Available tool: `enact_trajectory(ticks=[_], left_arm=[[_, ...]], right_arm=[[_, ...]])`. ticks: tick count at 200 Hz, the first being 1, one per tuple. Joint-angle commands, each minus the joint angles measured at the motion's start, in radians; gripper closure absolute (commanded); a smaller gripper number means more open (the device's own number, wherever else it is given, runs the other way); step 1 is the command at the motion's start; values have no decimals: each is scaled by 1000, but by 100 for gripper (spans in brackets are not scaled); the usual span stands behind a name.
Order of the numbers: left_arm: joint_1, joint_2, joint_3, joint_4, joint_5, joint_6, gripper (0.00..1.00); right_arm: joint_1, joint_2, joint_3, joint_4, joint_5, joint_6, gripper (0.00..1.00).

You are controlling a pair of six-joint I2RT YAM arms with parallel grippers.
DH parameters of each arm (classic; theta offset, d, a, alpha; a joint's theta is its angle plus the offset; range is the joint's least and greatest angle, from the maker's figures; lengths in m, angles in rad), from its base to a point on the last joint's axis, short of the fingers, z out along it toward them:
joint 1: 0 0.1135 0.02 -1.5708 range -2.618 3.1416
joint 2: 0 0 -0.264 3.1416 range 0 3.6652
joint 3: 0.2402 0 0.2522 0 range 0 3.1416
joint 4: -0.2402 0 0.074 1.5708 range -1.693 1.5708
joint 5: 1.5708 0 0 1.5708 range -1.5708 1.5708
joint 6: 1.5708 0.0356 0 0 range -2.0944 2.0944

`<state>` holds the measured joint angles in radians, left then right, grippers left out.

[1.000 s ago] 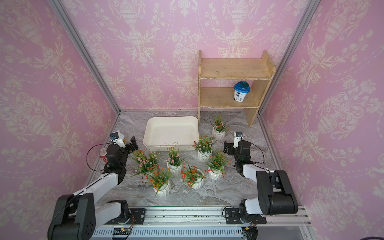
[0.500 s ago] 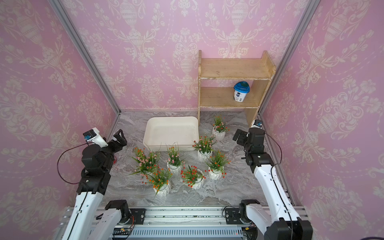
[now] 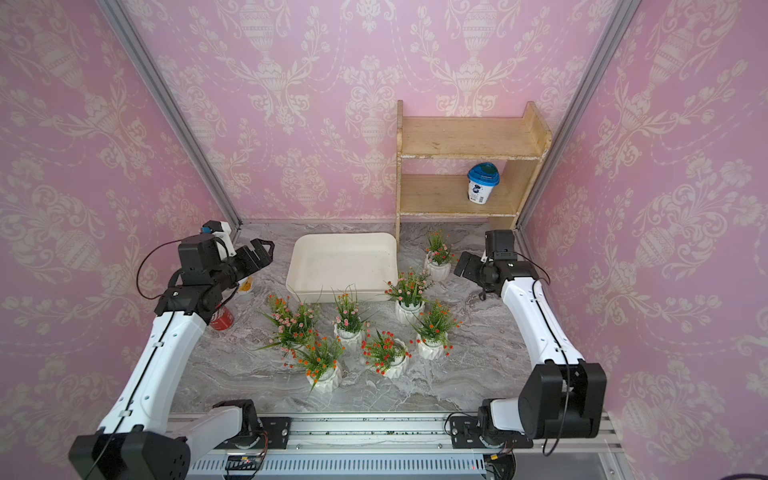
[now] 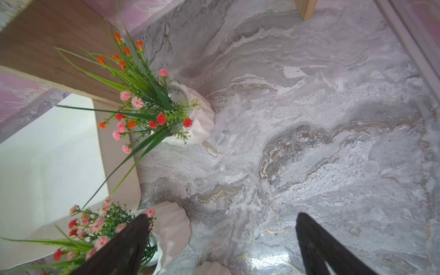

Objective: Put the potted gypsophila into the storage box
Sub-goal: Pick up the baby's breath potted plant from the center of the board.

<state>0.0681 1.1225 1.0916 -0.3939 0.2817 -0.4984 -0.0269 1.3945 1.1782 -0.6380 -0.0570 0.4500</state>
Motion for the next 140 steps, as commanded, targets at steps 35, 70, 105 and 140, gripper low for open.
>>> enact_trajectory(ticks=[35, 70, 105, 140], left_arm=[[-6, 93, 100, 25, 214, 35, 1], [-11, 192, 203, -98, 78, 17, 1], [-12, 253, 168, -77, 19, 24, 1], [-13, 209, 38, 44, -96, 49, 1]], right_arm=[[-2, 144, 79, -31, -60, 48, 9], [-2, 233, 128, -16, -75, 66, 16], [-1, 340, 192, 1, -88, 91, 26], [0, 422, 265, 17, -97, 118, 33]])
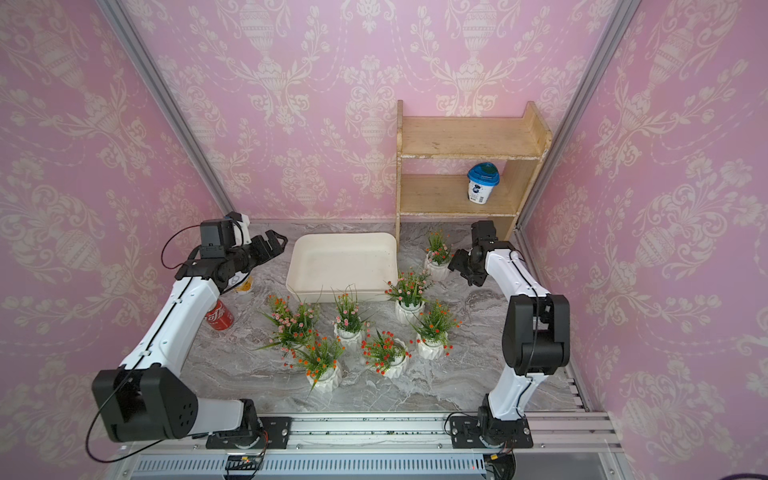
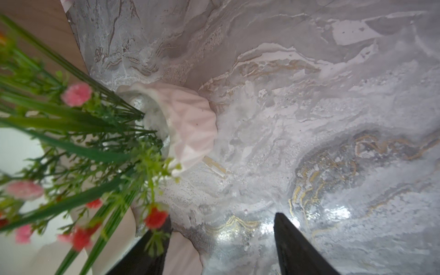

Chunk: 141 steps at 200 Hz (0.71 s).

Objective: Put the potted gypsophila into the storage box
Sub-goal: Pick up the baby's breath potted plant from the center of the board.

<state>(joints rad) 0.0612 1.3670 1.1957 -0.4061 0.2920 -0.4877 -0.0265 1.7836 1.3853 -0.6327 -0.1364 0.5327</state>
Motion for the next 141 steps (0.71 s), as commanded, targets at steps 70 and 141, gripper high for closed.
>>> enact_trajectory(ticks=[70, 141], left_arm=[[-6, -13, -80, 30, -144, 64, 1], [-6, -9, -80, 10, -156, 74, 1]], right_arm=[[40, 153, 186, -4, 20, 48, 40], [53, 214, 199, 3, 59, 48, 47]])
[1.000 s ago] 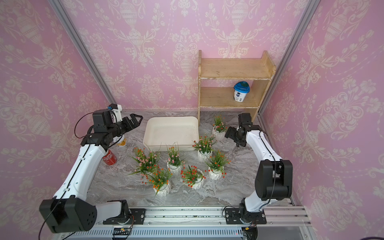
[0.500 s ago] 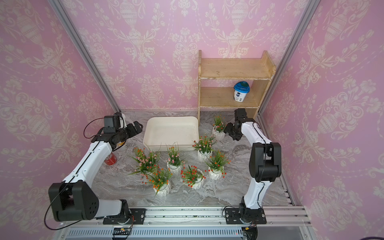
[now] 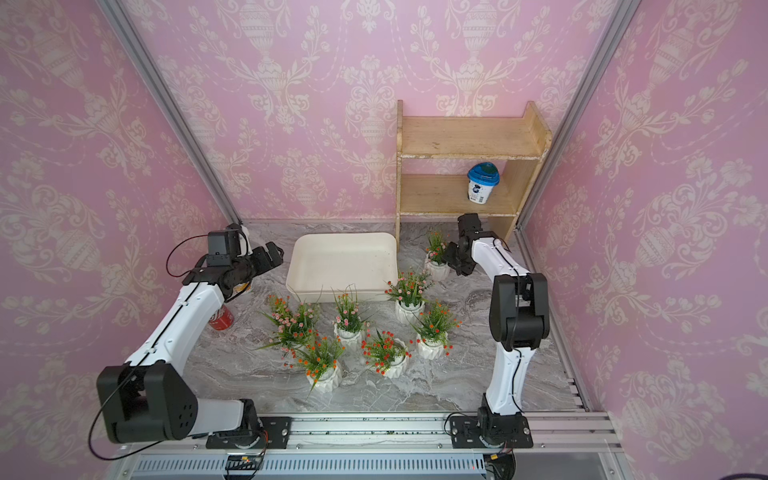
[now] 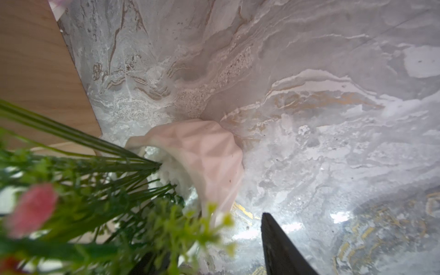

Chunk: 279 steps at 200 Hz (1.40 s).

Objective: Put the potted gypsophila into the storage box
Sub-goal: Pick up the baby's breath potted plant from the center of the board.

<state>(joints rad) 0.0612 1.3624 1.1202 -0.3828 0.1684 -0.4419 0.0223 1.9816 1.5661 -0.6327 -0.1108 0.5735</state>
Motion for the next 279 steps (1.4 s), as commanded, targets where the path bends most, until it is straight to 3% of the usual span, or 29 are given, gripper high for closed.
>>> enact_trajectory(ticks=[1, 131, 157, 225, 279], left_arm=[[-5, -5, -4, -13, -32, 28, 1], [-5, 24, 15, -44, -24, 27, 1], [-5, 31, 26, -60, -29, 28, 1], [-4, 6, 18, -59, -56, 34, 1], [-4, 1, 17, -62, -63, 35, 1]], right_arm=[[4, 17, 18, 3, 33, 7, 47], [13, 87, 76, -33, 54, -44, 74], [17, 82, 76, -40, 60, -54, 85], [24, 61, 63, -54, 61, -73, 94], [35, 6, 69, -105, 83, -120, 95]])
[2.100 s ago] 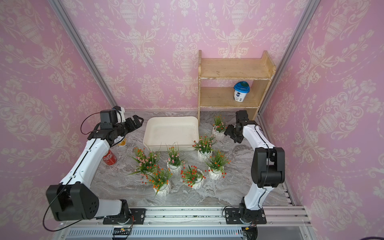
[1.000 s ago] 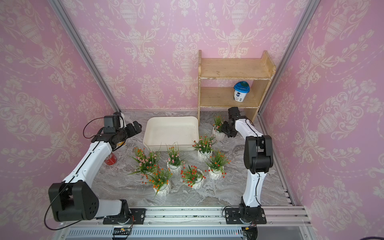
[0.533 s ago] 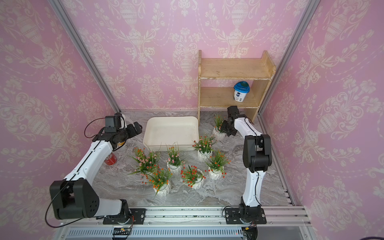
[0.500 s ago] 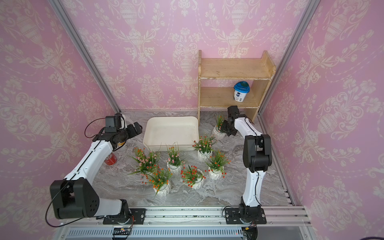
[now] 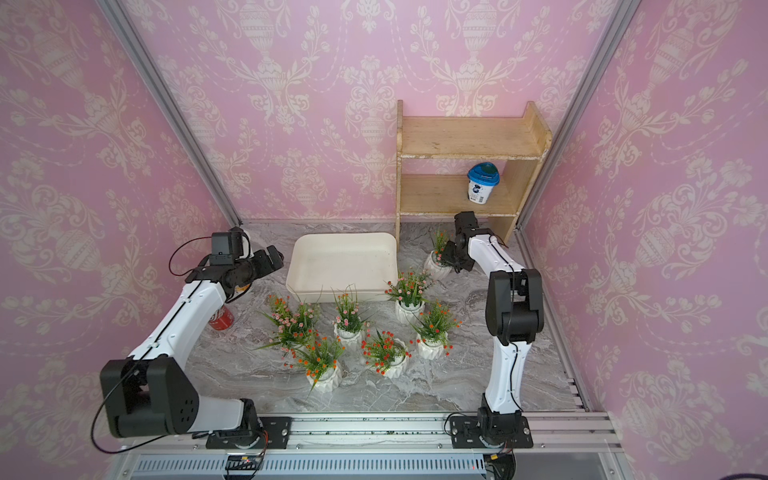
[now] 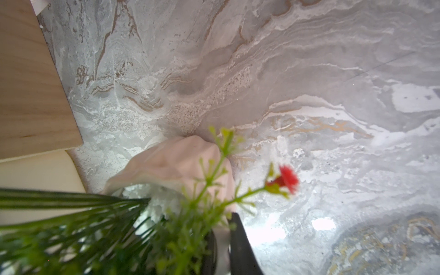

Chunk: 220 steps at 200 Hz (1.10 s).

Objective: Put the potted gypsophila into the storage box
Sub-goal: Pick up the baby's breath potted plant from the center of the board.

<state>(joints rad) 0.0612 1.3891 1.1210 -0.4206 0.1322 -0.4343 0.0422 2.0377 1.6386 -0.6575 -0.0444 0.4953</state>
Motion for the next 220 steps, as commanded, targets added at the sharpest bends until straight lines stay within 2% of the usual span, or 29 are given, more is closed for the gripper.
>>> enact_trajectory(ticks=[1, 77, 119, 169, 220], left_arm=[[-4, -25, 16, -23, -27, 28, 1], [-4, -15, 21, -37, -41, 29, 1], [-4, 3, 31, -53, -52, 31, 1], [-4, 23, 41, -73, -60, 30, 1], [-3, 31, 47, -80, -61, 26, 1]], right_arm=[[16, -52, -4, -81, 17, -43, 95], [39, -181, -11, -147, 28, -84, 96], [72, -247, 39, -215, 25, -97, 96], [156, -259, 228, -324, 41, -110, 96], [289, -177, 449, -392, 56, -92, 96]])
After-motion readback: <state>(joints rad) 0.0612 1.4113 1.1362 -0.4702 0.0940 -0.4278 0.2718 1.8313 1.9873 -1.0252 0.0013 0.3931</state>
